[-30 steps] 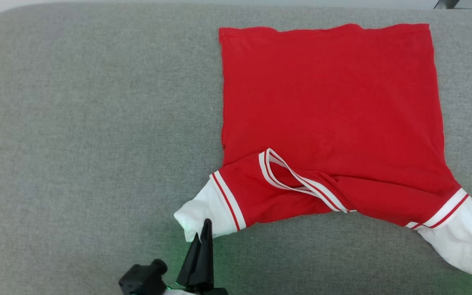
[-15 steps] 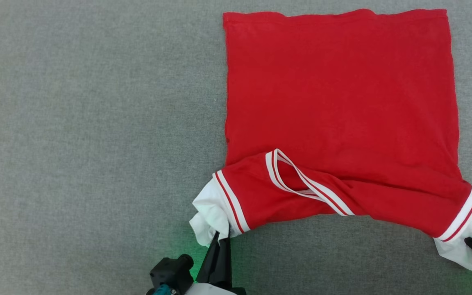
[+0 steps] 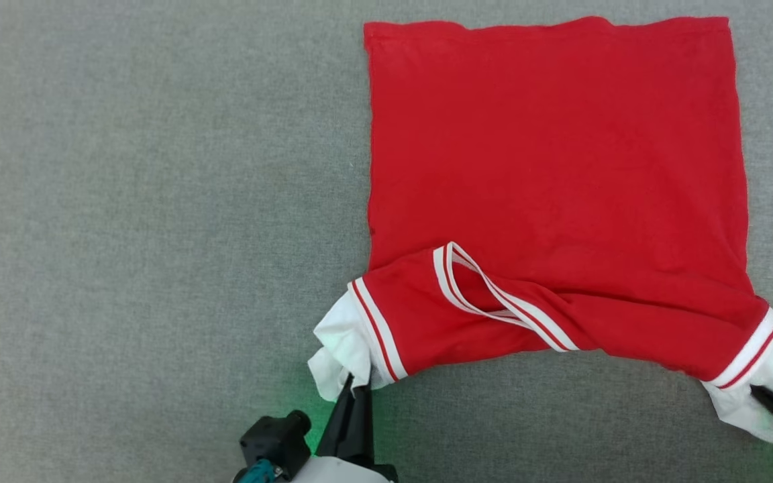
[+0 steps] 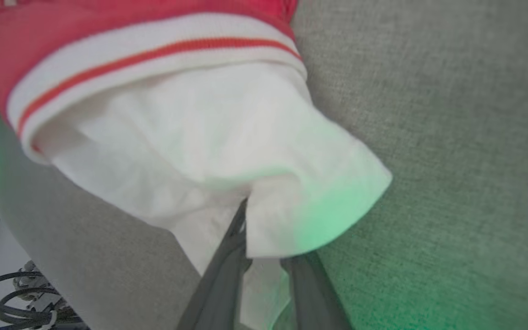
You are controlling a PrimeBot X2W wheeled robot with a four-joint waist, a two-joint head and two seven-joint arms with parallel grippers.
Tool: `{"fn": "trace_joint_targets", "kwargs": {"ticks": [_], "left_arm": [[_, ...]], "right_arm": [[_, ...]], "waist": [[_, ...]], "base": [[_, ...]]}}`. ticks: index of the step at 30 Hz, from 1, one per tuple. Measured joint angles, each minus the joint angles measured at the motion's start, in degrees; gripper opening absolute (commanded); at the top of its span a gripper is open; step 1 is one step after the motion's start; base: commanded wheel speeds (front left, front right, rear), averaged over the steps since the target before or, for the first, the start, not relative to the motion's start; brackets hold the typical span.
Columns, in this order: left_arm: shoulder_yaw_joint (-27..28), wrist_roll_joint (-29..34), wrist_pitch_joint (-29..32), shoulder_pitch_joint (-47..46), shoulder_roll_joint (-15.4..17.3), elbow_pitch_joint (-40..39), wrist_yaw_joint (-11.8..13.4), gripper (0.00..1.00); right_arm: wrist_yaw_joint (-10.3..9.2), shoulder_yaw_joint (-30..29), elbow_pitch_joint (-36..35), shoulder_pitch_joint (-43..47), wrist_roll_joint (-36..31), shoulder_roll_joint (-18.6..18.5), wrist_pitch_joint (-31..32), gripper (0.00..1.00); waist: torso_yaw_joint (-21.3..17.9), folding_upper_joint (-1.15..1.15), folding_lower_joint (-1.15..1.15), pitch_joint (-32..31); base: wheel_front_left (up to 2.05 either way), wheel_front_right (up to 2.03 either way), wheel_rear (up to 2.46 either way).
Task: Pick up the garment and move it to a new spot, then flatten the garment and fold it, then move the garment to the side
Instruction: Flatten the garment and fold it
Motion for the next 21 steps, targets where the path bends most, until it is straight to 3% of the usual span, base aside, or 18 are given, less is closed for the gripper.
{"fn": "trace_joint_targets", "kwargs": {"ticks": [3,11,15,21], "left_arm": [[0.83,0.03,0.00,0.53,0.01,-0.05,-0.53,0.00],[1.76,0.70,0.00,1.87,0.02,-1.11,-1.72,0.00],[0.36,0.99,0.00,1.66,0.03,-1.64,-1.90,0.00],[-3.14,0.97,0.00,-0.39,0.04,-2.65,-1.36,0.00]], "right_arm": [[-0.20,-0.01,-2.15,-0.03,-0.49,-2.16,-1.21,1.00],[-0.35,-3.07,-9.22,0.09,4.50,-13.71,-2.70,1.00],[-0.35,-6.71,-8.15,-3.19,5.38,-15.02,-1.11,1.00],[-0.35,-11.50,-3.55,-13.30,5.08,-13.41,8.68,1.00]], "waist": [[-0.20,0.00,0.00,-0.93],[-0.31,0.00,0.00,-2.80],[0.50,0.00,0.00,-2.38],[2.62,0.00,0.00,-0.70]], "base": [[0.00,0.00,0.00],[0.00,0.00,0.00],[0.00,0.00,0.00],[0.00,0.00,0.00]]}}
